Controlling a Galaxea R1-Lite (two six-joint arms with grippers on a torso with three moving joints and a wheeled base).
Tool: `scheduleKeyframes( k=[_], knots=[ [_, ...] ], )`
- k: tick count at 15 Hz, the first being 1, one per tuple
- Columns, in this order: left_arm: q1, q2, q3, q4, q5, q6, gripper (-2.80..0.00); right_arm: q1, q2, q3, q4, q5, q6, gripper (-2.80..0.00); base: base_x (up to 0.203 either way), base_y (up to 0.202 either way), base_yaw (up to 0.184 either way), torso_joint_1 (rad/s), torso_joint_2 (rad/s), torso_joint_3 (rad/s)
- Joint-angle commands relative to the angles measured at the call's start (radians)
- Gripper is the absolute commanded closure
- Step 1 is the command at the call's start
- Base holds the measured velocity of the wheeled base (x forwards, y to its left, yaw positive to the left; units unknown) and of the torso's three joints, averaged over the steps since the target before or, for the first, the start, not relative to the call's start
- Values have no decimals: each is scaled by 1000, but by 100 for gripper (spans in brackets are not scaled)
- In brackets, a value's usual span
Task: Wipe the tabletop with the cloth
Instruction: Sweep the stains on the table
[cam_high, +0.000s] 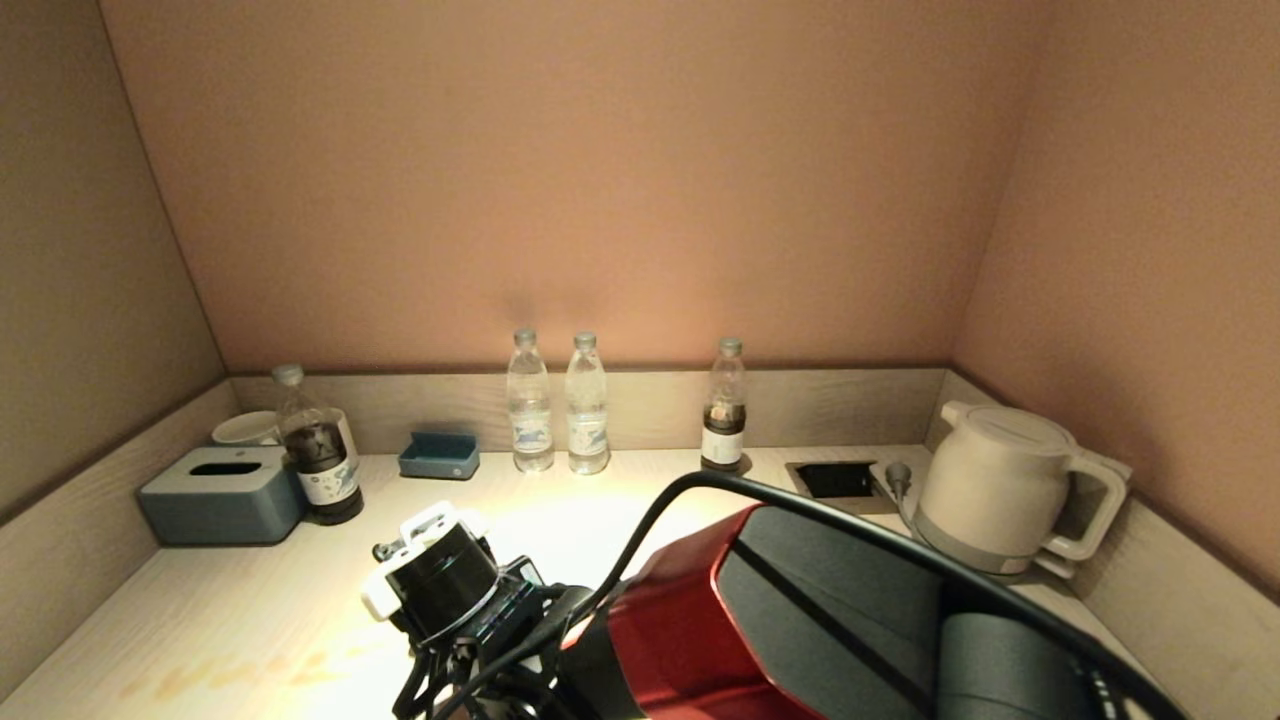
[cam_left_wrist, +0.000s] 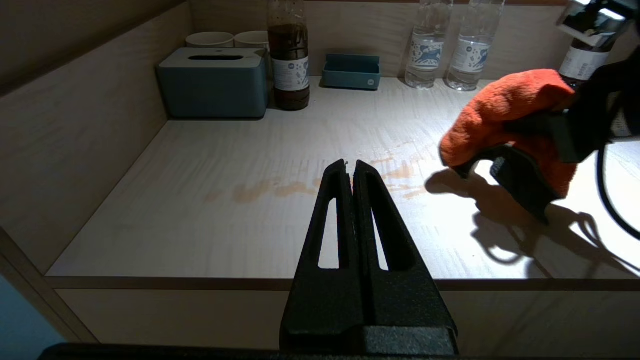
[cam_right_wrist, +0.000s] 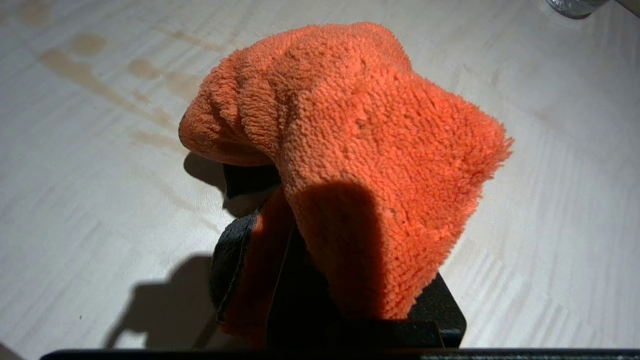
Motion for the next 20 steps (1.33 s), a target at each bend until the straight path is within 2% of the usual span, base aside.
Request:
scheduleKeyframes(
  k=[1,3,5,7,8,9,13,17,20],
  knots=[
    [0,0,0,0,0,0,0,40,-187,168,-3,-5,47,0,0,0,0,0,0,0],
    [0,0,0,0,0,0,0,48,-292,299,-3,-11,77,0,0,0,0,0,0,0],
    [0,0,0,0,0,0,0,40,-314,328,-3,-15,96,0,0,0,0,0,0,0],
    [0,0,0,0,0,0,0,-35,-375,452,0,-17,134,0,0,0,0,0,0,0],
    [0,0,0,0,0,0,0,-105,-386,493,3,-14,160,0,0,0,0,0,0,0],
    [0,0,0,0,0,0,0,-173,-386,493,8,-4,178,0,0,0,0,0,0,0],
    [0,0,0,0,0,0,0,-334,-287,404,25,38,231,0,0,0,0,0,0,0],
    [0,0,0,0,0,0,0,-362,-225,317,48,45,257,0,0,0,0,0,0,0],
    [0,0,0,0,0,0,0,-332,-214,256,130,45,265,0,0,0,0,0,0,0]
  ],
)
